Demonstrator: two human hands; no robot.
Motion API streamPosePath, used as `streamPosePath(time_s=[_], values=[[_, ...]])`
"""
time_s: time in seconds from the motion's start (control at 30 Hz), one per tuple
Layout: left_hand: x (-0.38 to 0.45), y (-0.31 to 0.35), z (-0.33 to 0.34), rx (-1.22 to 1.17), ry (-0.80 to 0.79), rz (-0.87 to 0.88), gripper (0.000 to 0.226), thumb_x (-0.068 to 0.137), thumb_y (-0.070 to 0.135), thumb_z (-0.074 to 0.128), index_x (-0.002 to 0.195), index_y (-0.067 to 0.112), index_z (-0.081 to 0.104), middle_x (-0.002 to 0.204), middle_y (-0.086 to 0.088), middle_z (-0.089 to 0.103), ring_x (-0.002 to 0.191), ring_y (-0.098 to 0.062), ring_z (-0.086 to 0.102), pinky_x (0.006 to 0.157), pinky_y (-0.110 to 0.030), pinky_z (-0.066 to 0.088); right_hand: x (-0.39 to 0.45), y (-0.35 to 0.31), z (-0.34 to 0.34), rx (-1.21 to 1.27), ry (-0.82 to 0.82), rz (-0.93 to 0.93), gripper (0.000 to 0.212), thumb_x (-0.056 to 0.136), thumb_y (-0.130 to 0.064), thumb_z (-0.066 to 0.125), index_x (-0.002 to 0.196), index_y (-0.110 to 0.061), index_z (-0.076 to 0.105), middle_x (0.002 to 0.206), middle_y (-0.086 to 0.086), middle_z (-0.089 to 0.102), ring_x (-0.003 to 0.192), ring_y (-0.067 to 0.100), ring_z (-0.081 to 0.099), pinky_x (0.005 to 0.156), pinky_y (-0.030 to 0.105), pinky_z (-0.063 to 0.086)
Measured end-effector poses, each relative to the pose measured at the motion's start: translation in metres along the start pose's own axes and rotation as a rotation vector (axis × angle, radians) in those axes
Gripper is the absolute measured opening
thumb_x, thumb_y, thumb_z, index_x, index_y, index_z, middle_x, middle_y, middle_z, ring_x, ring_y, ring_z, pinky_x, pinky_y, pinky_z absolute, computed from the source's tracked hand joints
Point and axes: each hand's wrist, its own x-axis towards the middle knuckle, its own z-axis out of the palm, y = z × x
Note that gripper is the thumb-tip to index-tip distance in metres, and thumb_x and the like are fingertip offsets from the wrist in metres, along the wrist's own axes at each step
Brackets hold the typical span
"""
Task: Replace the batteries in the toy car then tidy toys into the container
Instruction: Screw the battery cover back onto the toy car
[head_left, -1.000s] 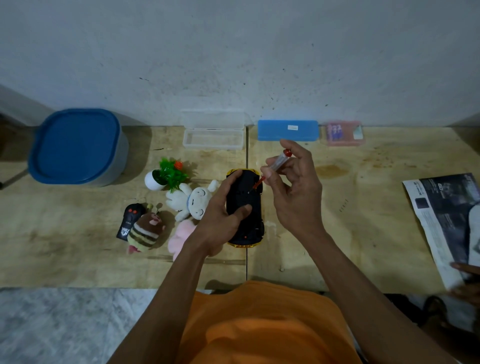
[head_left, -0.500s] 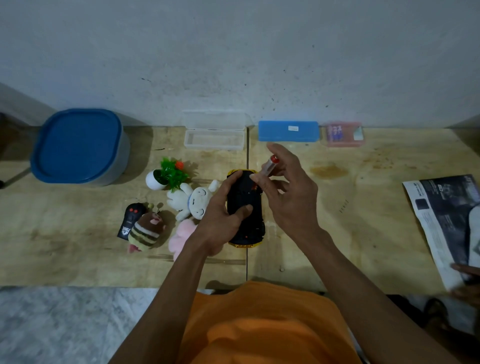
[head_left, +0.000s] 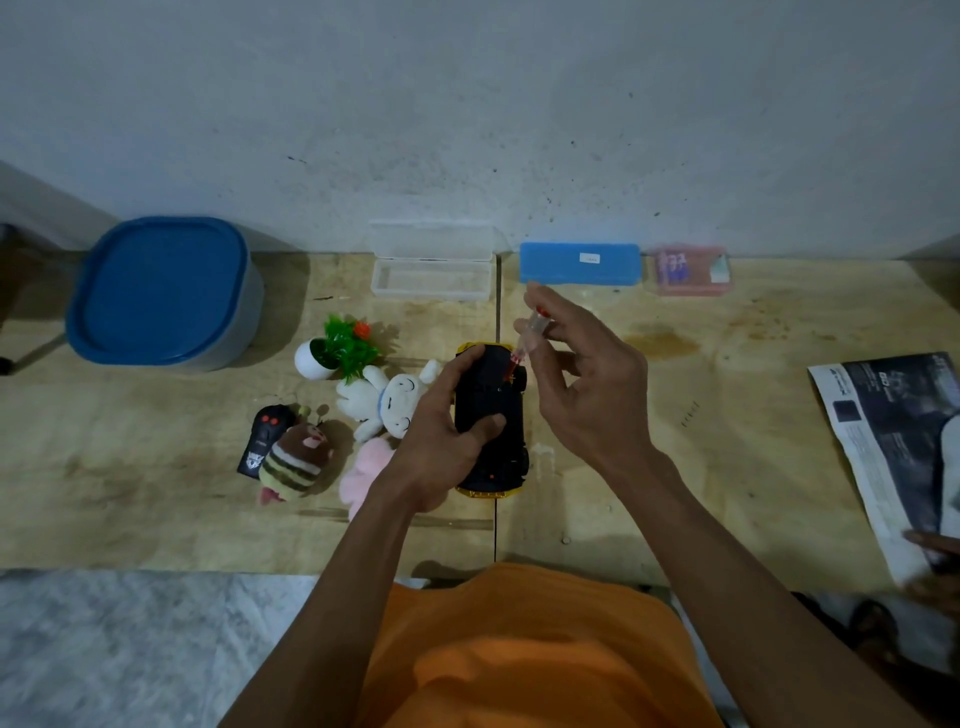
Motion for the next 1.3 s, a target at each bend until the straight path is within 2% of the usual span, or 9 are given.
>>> streamPosePath(time_s=[0.1,0.17,0.47,0.53,0.73,0.87,1.07,1.17,1.3], values=[[0.0000,-0.0018,-0.0002,-0.002,0.005,-0.004,0.073,0.090,-0.003,0.067,0.148,0.032,0.041,0.141,0.007,0.054,0.128,-0.010,0.055,0.100,-0.032,0.055,0.0015,0.0010,0.0006,-0.037,0.039,-0.043,0.037,0.088,-0.003,0.075,0.124,0.001,0.065,0.099,0.010,0.072,0.086,0.012,0.069,0.071,0.018,0.059],[-0.0002,-0.0021,0.0004,-0.010,0.002,-0.008,0.073,0.090,-0.002,0.067,0.149,0.033,0.041,0.141,0.008,0.053,0.128,-0.010,0.055,0.102,-0.037,0.053,0.0006,-0.0001,0.0003,-0.035,0.042,-0.040,0.035,0.090,-0.003,0.072,0.124,0.001,0.065,0.103,0.010,0.073,0.089,0.013,0.071,0.072,0.021,0.060],[-0.0008,-0.0005,0.0002,-0.012,0.010,-0.009,0.072,0.090,-0.002,0.067,0.148,0.032,0.041,0.140,0.007,0.053,0.128,-0.008,0.053,0.100,-0.030,0.054,-0.0029,-0.0003,0.0018,-0.016,0.028,-0.066,0.031,0.092,-0.001,0.069,0.122,0.002,0.066,0.108,0.010,0.073,0.094,0.016,0.072,0.068,0.029,0.062],[-0.0018,0.0000,-0.0004,-0.026,0.016,-0.012,0.071,0.090,-0.004,0.066,0.146,0.033,0.043,0.139,0.007,0.053,0.126,-0.005,0.054,0.097,-0.027,0.055,-0.0036,-0.0002,0.0031,-0.010,0.054,-0.065,0.030,0.089,-0.003,0.074,0.118,0.002,0.068,0.102,0.010,0.074,0.088,0.015,0.072,0.065,0.029,0.062],[-0.0039,-0.0036,-0.0022,-0.052,0.020,-0.028,0.070,0.090,-0.006,0.066,0.144,0.034,0.045,0.133,0.014,0.055,0.127,-0.009,0.052,0.097,-0.034,0.057,-0.0031,-0.0006,0.0051,0.039,0.075,0.026,0.032,0.089,-0.004,0.073,0.120,0.002,0.067,0.105,0.010,0.074,0.090,0.012,0.073,0.069,0.029,0.063],[-0.0044,-0.0041,-0.0022,-0.051,0.014,-0.022,0.071,0.090,-0.003,0.067,0.145,0.034,0.044,0.135,0.011,0.055,0.123,0.000,0.054,0.095,-0.035,0.057,-0.0020,-0.0006,0.0044,0.026,0.082,0.006,0.035,0.088,-0.005,0.076,0.121,0.001,0.067,0.101,0.010,0.074,0.092,0.013,0.072,0.068,0.027,0.062],[-0.0030,-0.0052,-0.0019,-0.047,0.001,-0.024,0.072,0.090,-0.001,0.069,0.146,0.035,0.043,0.140,0.007,0.053,0.130,-0.010,0.052,0.100,-0.043,0.055,-0.0041,-0.0033,0.0080,0.026,0.084,0.022,0.036,0.087,-0.006,0.076,0.121,0.000,0.065,0.102,0.010,0.072,0.089,0.014,0.071,0.062,0.026,0.061],[-0.0034,-0.0056,-0.0018,-0.055,-0.005,-0.028,0.073,0.089,0.000,0.069,0.146,0.037,0.043,0.140,0.007,0.053,0.130,-0.011,0.051,0.101,-0.046,0.054,-0.0031,-0.0041,0.0075,0.010,0.081,0.013,0.037,0.087,-0.006,0.075,0.122,0.000,0.065,0.102,0.009,0.071,0.091,0.007,0.066,0.064,0.020,0.059],[-0.0040,-0.0056,-0.0009,-0.084,-0.016,-0.043,0.073,0.090,-0.003,0.068,0.145,0.038,0.044,0.139,0.007,0.054,0.128,-0.011,0.054,0.098,-0.046,0.056,-0.0019,-0.0053,0.0068,0.032,0.034,0.043,0.033,0.091,-0.005,0.070,0.124,-0.004,0.064,0.111,0.004,0.071,0.095,0.007,0.069,0.068,0.022,0.061]])
